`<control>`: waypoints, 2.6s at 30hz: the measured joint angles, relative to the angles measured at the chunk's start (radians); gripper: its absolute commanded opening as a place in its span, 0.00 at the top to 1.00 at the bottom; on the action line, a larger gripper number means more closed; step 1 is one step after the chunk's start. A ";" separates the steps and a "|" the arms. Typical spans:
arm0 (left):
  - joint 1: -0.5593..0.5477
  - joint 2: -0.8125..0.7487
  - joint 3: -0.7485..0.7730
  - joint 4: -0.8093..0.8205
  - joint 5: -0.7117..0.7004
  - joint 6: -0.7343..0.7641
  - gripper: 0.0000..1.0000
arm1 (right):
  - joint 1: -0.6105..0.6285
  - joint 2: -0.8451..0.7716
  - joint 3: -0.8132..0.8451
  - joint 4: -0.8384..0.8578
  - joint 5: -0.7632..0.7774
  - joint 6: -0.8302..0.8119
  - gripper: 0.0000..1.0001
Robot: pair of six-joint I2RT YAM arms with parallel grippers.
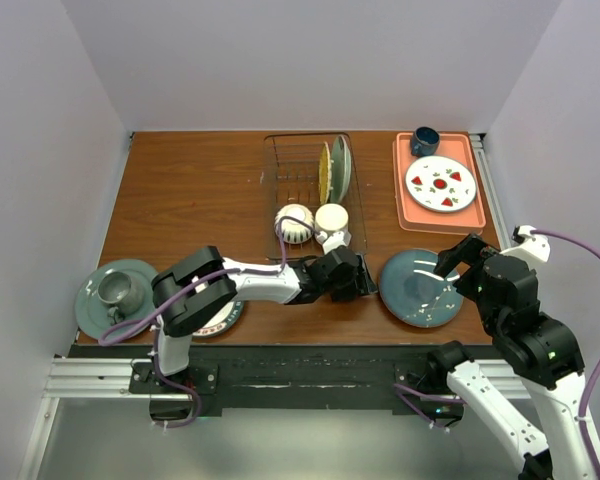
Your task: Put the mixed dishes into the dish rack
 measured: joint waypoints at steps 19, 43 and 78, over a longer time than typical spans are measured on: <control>-0.031 0.000 0.005 0.036 0.072 0.031 0.30 | 0.000 0.005 0.000 0.000 -0.008 0.005 0.04; -0.121 0.056 0.043 0.114 -0.085 -0.201 0.45 | 0.000 -0.003 0.003 -0.021 -0.023 0.003 0.05; -0.132 0.142 0.162 0.081 -0.141 -0.291 0.38 | 0.000 -0.049 0.044 -0.086 -0.014 -0.003 0.05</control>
